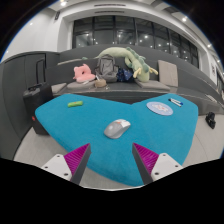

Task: Arrange mouse

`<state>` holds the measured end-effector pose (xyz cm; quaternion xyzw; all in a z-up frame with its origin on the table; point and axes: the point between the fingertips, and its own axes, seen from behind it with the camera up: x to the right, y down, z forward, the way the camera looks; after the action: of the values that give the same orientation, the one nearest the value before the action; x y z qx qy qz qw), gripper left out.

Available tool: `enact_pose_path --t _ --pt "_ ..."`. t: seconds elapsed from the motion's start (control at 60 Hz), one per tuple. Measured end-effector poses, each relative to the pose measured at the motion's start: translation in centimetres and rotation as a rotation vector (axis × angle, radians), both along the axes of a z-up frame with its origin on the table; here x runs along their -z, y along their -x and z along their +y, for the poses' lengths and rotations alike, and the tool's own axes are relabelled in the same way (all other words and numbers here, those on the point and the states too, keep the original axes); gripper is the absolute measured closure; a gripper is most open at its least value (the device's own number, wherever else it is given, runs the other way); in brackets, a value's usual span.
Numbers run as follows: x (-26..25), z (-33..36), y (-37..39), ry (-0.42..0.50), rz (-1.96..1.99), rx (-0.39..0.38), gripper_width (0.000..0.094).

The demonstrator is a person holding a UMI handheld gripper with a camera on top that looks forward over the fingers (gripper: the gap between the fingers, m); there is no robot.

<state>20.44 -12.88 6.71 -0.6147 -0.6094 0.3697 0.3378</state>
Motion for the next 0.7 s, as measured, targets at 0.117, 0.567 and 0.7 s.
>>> enact_pose_path --t 0.117,0.567,0.7 --pt "1.4 -0.3 4.1 0.001 0.008 0.008 0.0073" --pt "7.5 0.1 16.3 0.016 -0.132 0.017 0.0076" --pt "7.8 -0.7 19.1 0.042 -0.157 -0.01 0.0075"
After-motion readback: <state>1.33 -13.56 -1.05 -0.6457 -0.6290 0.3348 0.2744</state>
